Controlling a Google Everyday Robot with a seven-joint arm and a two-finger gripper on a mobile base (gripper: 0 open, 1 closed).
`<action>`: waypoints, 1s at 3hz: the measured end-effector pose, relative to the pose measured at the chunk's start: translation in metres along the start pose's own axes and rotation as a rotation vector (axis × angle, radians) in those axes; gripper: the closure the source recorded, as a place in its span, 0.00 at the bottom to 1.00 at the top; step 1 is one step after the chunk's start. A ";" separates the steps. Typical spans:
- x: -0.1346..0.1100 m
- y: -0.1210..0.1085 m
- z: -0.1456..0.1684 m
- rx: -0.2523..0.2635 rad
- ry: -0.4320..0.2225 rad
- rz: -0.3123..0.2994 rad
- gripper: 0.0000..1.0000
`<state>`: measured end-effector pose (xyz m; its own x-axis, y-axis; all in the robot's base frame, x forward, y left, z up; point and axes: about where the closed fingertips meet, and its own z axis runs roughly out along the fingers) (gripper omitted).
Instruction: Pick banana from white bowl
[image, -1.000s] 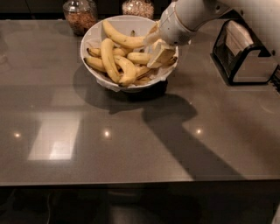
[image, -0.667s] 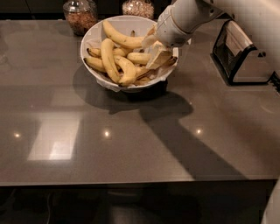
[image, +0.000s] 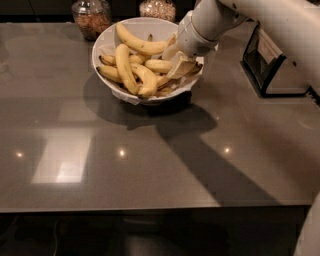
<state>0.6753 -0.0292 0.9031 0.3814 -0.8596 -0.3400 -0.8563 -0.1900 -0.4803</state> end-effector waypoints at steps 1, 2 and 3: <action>-0.004 0.001 0.001 0.003 0.045 -0.028 0.93; -0.015 0.002 -0.008 0.017 0.097 -0.043 1.00; -0.025 -0.001 -0.028 0.051 0.126 -0.050 1.00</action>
Offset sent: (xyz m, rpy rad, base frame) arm -0.0193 0.0119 0.0272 -0.1444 -0.0931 -0.0474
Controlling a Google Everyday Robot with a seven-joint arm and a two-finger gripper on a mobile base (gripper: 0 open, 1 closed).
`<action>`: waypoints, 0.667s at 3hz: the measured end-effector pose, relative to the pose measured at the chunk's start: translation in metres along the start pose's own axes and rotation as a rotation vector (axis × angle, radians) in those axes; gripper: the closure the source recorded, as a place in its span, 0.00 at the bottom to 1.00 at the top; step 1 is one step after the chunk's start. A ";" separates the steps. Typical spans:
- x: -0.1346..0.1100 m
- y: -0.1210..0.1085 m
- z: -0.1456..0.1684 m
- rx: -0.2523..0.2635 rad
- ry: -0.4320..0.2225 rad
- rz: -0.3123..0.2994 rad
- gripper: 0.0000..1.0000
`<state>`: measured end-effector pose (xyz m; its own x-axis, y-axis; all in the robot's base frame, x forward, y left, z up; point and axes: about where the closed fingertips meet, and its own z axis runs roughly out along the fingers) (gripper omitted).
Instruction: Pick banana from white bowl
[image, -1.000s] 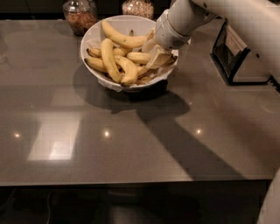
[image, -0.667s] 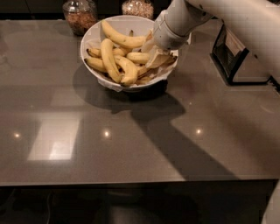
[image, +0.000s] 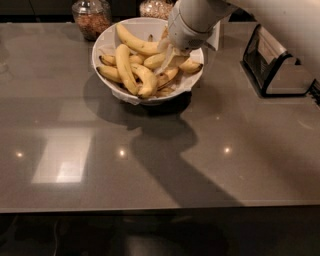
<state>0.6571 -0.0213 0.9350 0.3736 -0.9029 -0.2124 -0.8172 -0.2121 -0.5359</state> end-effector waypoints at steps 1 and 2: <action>0.001 -0.006 -0.029 0.045 -0.002 0.015 1.00; 0.010 -0.007 -0.061 0.094 -0.039 0.041 1.00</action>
Offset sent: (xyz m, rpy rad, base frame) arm -0.0319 -0.0647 0.0840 0.1723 -0.0901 -0.0568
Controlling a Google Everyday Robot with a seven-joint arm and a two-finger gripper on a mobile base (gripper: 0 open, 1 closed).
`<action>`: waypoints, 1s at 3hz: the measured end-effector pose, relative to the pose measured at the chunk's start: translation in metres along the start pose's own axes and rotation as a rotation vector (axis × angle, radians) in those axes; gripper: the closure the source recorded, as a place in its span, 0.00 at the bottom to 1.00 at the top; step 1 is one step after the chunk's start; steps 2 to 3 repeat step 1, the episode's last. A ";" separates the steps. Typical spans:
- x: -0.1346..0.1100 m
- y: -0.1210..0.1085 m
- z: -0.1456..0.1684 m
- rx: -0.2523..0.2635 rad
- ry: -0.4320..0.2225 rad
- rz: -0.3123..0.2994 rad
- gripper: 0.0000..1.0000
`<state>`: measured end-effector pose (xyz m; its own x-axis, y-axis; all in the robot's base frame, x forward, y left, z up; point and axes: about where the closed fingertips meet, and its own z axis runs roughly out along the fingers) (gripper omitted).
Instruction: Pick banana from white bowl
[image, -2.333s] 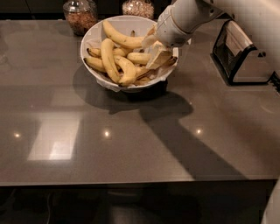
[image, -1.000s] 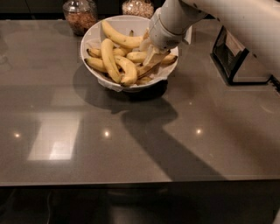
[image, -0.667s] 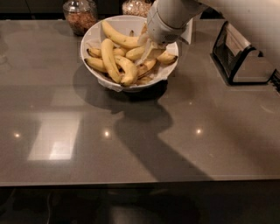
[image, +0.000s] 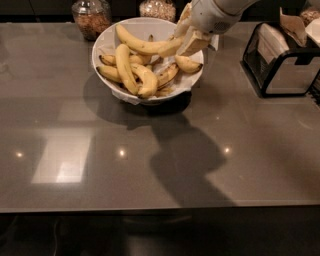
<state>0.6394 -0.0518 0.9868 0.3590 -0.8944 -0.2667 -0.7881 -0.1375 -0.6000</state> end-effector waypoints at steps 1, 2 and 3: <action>0.013 0.009 -0.031 0.005 -0.090 0.059 1.00; 0.013 0.009 -0.031 0.005 -0.090 0.059 1.00; 0.013 0.009 -0.031 0.005 -0.090 0.059 1.00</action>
Offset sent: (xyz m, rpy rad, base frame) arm 0.0000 0.0000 0.0000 0.0000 0.0000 0.0000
